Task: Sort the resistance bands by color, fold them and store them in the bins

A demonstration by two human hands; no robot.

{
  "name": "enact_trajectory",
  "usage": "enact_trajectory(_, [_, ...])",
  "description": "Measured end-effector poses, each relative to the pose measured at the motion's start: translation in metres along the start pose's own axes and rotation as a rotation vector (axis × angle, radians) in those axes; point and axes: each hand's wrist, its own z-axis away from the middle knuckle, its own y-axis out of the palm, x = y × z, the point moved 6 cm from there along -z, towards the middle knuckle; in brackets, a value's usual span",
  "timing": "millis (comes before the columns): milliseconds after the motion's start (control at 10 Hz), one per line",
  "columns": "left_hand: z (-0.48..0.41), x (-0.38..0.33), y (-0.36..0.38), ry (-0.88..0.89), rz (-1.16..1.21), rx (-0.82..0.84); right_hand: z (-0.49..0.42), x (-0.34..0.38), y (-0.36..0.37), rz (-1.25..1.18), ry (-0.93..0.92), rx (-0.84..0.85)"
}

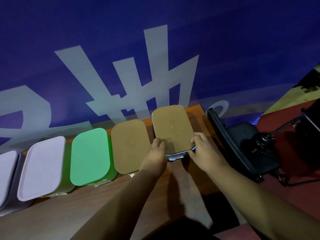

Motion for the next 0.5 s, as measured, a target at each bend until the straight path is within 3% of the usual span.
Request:
enact_trajectory(400, [0.003,0.004,-0.007,0.022,0.057,0.046,0.004,0.002,-0.006,0.045,-0.017,0.008])
enact_trajectory(500, [0.003,0.002,-0.014,0.001,0.086,0.018,0.003,0.0,-0.008,0.027,-0.027,-0.054])
